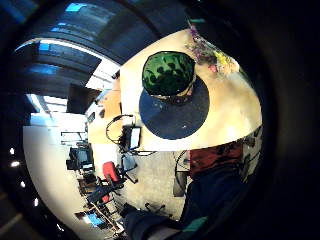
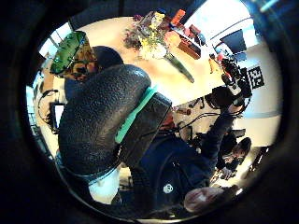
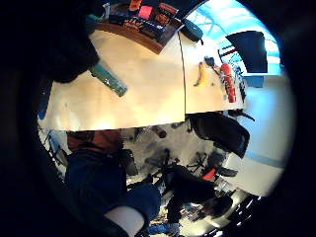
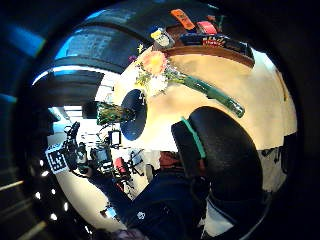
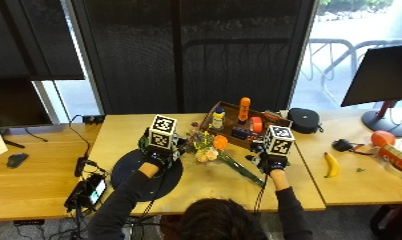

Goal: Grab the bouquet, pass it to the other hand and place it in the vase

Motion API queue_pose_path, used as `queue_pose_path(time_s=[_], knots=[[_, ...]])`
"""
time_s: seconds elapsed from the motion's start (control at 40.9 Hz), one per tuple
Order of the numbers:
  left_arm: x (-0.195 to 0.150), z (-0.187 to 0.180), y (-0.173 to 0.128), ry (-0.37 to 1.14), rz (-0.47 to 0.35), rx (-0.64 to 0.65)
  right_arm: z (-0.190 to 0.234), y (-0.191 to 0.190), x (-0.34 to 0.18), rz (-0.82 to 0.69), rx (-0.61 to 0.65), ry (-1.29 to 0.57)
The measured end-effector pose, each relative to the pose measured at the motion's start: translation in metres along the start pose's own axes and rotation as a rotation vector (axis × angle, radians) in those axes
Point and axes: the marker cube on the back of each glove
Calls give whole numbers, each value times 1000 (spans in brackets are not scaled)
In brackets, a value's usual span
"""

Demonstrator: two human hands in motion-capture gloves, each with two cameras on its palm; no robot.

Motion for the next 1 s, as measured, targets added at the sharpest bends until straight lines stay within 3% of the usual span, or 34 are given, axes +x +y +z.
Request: queue_pose_path(time_s=[0.489,0.685,0.856,1.003], knots=[[-14,3,11,96,-16,-10,-6,-10,-36,-63,-16,23],[-6,9,12,116,14,14,-25,-20,-36,31,-48,51],[6,10,17,119,42,12,-45,-45,-23,174,-62,-44],[10,11,19,125,59,22,-37,-74,-4,262,-109,-103]])
